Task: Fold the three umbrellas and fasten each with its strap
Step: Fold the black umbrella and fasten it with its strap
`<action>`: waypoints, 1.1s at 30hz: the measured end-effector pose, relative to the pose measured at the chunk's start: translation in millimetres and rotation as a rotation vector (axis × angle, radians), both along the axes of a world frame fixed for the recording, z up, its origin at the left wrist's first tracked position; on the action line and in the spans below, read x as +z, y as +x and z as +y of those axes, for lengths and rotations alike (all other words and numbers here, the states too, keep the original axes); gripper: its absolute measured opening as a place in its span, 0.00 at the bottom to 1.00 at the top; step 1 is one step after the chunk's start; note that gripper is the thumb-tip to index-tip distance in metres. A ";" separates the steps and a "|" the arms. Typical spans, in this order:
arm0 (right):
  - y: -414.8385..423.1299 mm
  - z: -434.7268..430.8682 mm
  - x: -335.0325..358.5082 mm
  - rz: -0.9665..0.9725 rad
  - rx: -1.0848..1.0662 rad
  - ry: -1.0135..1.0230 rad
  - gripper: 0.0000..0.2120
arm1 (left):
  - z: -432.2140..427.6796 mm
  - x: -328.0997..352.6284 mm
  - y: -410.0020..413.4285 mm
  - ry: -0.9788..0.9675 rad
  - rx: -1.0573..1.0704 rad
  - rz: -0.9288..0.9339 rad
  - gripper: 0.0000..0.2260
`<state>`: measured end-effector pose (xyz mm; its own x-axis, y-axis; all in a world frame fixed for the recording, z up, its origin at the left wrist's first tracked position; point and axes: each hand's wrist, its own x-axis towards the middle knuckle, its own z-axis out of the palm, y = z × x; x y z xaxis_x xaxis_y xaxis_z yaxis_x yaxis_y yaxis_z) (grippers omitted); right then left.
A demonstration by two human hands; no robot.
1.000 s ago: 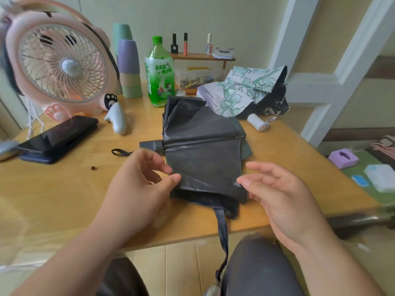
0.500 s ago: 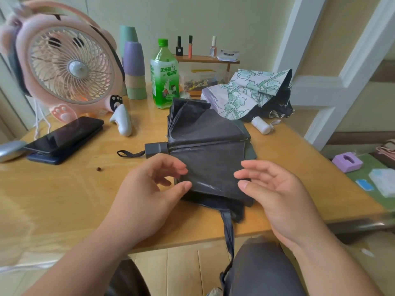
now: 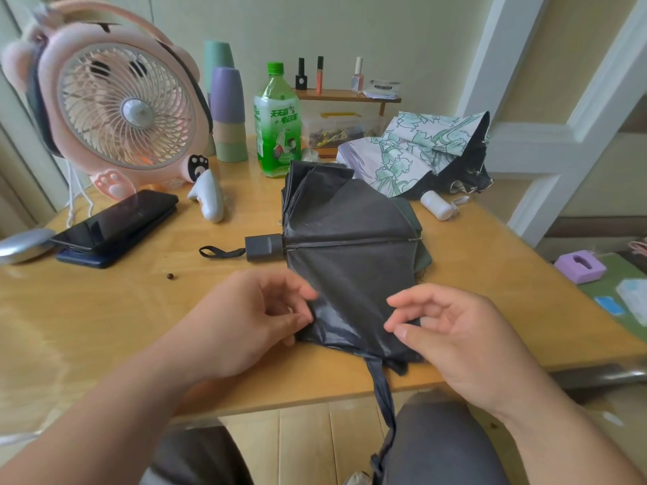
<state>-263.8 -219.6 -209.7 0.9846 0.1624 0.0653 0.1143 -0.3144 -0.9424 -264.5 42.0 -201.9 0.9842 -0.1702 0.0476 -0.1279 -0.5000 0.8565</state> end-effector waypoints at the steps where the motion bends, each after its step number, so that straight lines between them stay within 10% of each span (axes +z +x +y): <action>1: 0.2 -1.2 0.7 0.007 -0.016 -0.031 0.13 | 0.9 0.7 -1.3 0.028 -0.006 0.008 0.09; 8: -9.5 0.5 11.7 -0.023 0.063 -0.387 0.09 | -3.9 6.4 0.9 0.506 -0.114 -0.586 0.10; 14: -2.4 -2.5 31.2 -0.423 -0.008 -0.766 0.13 | -14.0 -1.3 0.6 0.934 -0.479 -0.285 0.35; 21: 0.9 8.9 12.2 -0.222 0.561 -0.939 0.28 | 13.1 -14.1 -12.6 0.808 -0.567 -0.323 0.33; 29: 19.7 -27.1 42.5 -0.219 0.542 -0.693 0.20 | 32.3 7.5 5.5 0.374 -0.416 -0.632 0.19; 33: 34.5 -11.1 33.5 -0.447 0.425 -0.576 0.13 | 16.8 19.1 33.2 0.458 -0.272 -0.755 0.11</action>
